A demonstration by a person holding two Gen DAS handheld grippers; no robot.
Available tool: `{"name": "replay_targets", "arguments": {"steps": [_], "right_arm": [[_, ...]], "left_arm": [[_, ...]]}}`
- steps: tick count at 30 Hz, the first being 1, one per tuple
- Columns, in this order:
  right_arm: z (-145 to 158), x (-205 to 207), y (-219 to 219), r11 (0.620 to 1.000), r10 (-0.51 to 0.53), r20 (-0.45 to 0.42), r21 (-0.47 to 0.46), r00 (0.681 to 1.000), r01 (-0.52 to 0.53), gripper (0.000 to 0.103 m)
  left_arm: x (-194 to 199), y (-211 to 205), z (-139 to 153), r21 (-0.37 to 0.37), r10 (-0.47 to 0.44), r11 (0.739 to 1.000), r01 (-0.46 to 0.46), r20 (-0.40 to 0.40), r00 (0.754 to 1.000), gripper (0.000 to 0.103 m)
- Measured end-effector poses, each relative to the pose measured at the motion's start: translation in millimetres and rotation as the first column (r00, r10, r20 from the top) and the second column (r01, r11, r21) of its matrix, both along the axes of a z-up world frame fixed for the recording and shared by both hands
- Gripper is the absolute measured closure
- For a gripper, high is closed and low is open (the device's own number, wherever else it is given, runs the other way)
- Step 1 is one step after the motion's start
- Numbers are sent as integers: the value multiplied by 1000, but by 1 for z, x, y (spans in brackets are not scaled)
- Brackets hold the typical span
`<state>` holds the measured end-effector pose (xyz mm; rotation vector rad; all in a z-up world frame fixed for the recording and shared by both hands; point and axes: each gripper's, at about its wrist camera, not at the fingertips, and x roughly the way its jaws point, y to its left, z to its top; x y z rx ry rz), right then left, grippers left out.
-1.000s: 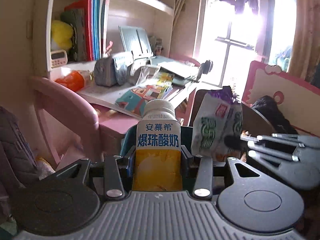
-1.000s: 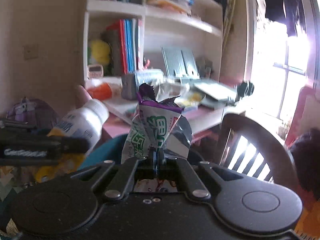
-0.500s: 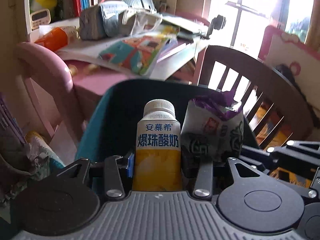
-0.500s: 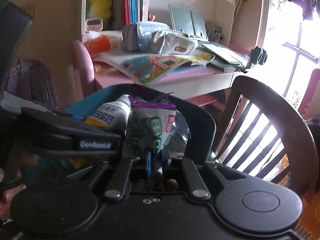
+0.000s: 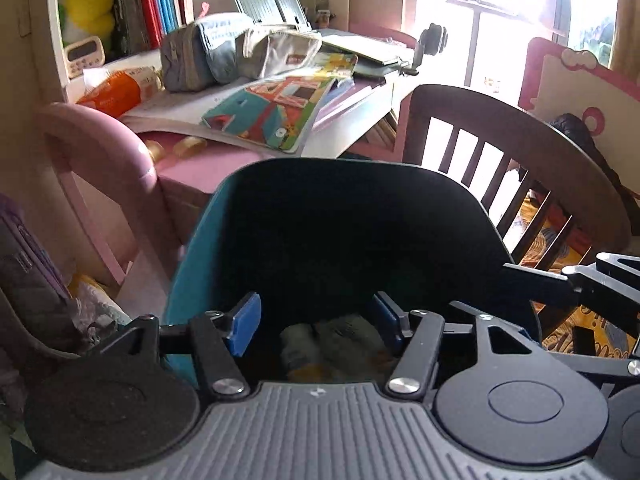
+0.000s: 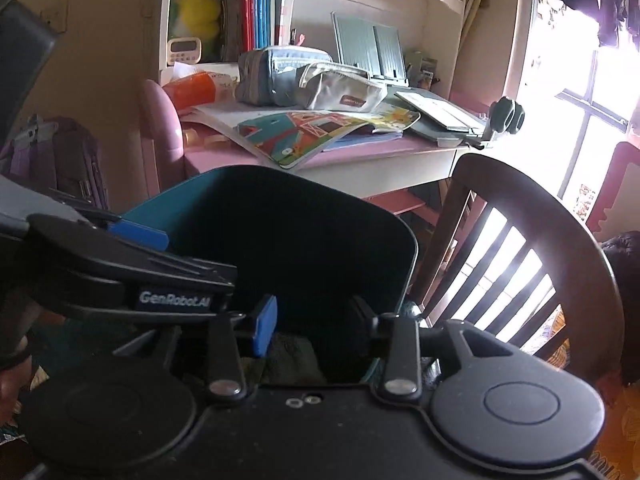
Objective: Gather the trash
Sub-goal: 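Open both tools over the green bin to drop the bottle and wrapper, then lower both tools back toward the trash on the floor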
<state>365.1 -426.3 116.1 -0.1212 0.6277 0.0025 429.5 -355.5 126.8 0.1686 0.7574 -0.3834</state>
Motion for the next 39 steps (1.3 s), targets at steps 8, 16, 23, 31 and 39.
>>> {"name": "replay_targets", "arguments": {"steps": [8,16,23,31,39], "right_arm": [[20,-29,10,1000,15,32,-20,999,-14,58],[44,-68,32,997,69,70,-31,995,-67,55],[51,-102,65,989,149,78,-16,986,-148,54],[42,-140,121,964,264,68,10,962,-265,52],[1,-162,187,912,410,-3,35,912,-410,48]], "left_arm": [[-30,16,22,-31,-2,1000,3,32,999,38],[-75,47,52,-51,4,999,0,83,997,38],[-116,92,64,-90,35,996,-26,102,994,33],[-164,157,54,-112,75,992,-64,94,993,29],[-213,236,19,-85,141,987,-133,90,986,23]]}}
